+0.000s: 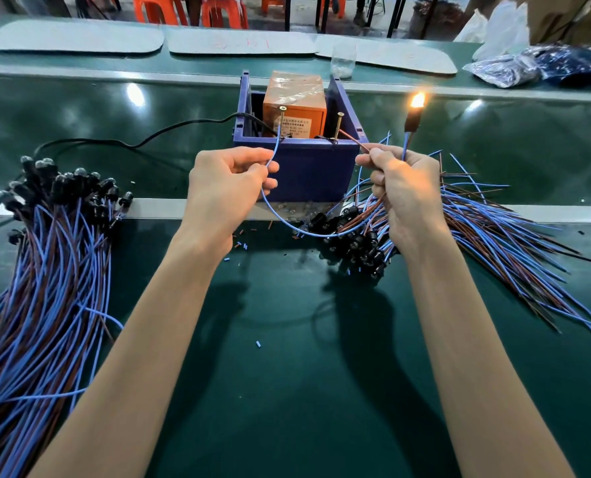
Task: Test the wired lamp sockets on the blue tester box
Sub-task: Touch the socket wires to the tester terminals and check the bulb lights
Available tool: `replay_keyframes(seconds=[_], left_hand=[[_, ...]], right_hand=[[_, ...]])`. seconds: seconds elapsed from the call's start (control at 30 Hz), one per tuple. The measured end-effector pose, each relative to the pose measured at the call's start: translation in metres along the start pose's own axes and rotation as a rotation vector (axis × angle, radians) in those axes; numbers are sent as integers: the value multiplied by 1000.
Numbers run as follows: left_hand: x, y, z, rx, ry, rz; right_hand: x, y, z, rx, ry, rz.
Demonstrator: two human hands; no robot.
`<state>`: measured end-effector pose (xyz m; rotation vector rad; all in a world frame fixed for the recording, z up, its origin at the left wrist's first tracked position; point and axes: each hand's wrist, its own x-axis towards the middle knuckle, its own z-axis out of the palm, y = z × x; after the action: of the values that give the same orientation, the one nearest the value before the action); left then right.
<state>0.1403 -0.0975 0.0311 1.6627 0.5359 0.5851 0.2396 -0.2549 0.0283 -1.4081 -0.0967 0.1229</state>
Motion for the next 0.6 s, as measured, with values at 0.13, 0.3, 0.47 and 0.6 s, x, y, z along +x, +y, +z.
replay_keyframes(seconds=[0.13,0.3,0.47,0.6], left_hand=[[0,1,-1,2,-1,3],[-1,4,-1,6,-8,-4],[-1,11,-6,8,-36,-60],[0,10,-12,87,-191,-115]], right_hand=[[0,-1,-1,6,-4,-1],[-2,-5,-1,2,1,21],[2,-20,-9,14,-19,133],[5,-26,-23,-398,77,13]])
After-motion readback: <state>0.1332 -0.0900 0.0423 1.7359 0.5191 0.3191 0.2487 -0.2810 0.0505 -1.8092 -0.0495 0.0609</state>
